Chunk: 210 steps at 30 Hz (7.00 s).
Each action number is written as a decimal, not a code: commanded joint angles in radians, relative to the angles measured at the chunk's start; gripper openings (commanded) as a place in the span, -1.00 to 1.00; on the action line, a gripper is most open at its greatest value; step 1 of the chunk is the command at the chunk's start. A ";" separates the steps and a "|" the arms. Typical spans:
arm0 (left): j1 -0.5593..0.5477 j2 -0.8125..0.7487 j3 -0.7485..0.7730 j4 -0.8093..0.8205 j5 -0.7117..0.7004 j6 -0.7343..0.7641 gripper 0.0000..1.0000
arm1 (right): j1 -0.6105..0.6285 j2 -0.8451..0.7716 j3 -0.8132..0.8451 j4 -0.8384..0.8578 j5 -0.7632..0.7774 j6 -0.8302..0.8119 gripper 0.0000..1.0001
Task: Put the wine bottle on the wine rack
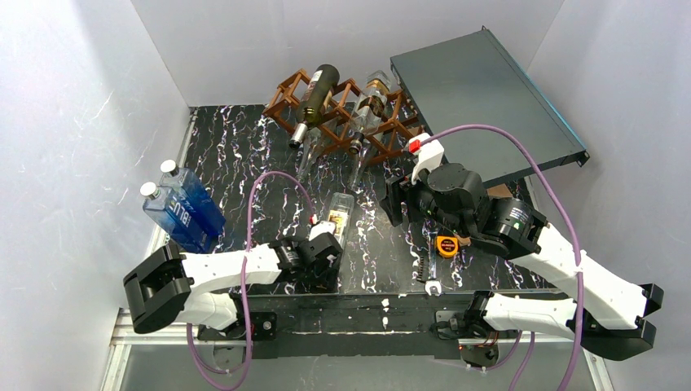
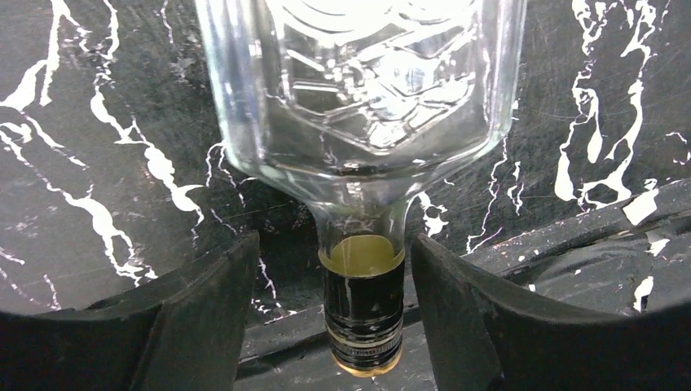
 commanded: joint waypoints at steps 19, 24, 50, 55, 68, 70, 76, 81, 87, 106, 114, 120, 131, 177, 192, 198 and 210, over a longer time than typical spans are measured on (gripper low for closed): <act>0.085 0.162 0.235 -0.072 -0.076 0.072 0.97 | 0.004 -0.032 0.008 0.020 0.009 0.012 0.58; 0.085 0.220 0.265 -0.074 -0.099 0.084 0.96 | 0.003 -0.035 0.011 0.017 0.010 0.015 0.59; 0.220 -0.027 0.112 0.026 0.107 0.056 -1.00 | 0.004 -0.038 -0.003 0.018 0.015 0.017 0.64; 0.359 -0.232 0.079 0.118 0.379 0.027 -1.00 | 0.004 -0.029 -0.002 0.026 0.014 0.012 0.67; 0.440 -0.281 0.054 0.238 0.477 -0.078 -1.00 | 0.003 -0.025 -0.002 0.027 0.002 0.019 0.70; 0.442 -0.290 0.027 0.280 0.459 -0.099 -1.00 | 0.003 -0.022 -0.004 0.032 -0.003 0.019 0.70; 0.451 -0.364 -0.048 0.426 0.426 -0.160 -1.00 | 0.004 -0.009 0.007 0.034 -0.014 0.017 0.71; 0.457 -0.399 -0.008 0.427 0.386 -0.120 -1.00 | 0.002 -0.010 0.011 0.032 -0.010 0.013 0.72; 0.493 -0.324 0.077 0.441 0.392 -0.104 -1.00 | 0.003 -0.007 0.015 0.037 -0.009 0.011 0.73; 0.580 -0.022 0.299 0.624 0.391 -0.012 -1.00 | 0.003 -0.009 0.033 0.010 0.021 -0.006 0.77; 0.580 0.031 0.358 0.625 0.336 0.023 -1.00 | 0.003 -0.024 0.032 0.003 0.027 -0.008 0.78; 0.580 0.060 0.395 0.625 0.314 0.058 -1.00 | 0.004 -0.031 0.032 -0.003 0.032 -0.007 0.78; 0.581 0.127 0.439 0.631 0.271 0.068 -1.00 | 0.004 -0.037 0.029 -0.006 0.039 -0.010 0.79; 0.583 0.283 0.511 0.702 0.171 0.119 -1.00 | 0.003 -0.037 0.024 -0.014 0.054 -0.021 0.82; 0.495 0.207 0.489 0.630 -0.003 0.385 -1.00 | 0.003 -0.025 0.016 0.003 0.039 -0.024 0.82; 0.485 0.263 0.579 0.552 -0.062 0.480 -1.00 | 0.004 -0.026 0.020 -0.004 0.042 -0.025 0.82; 0.471 0.378 0.768 0.369 -0.099 0.488 -1.00 | 0.004 -0.010 0.032 0.000 0.041 -0.034 0.83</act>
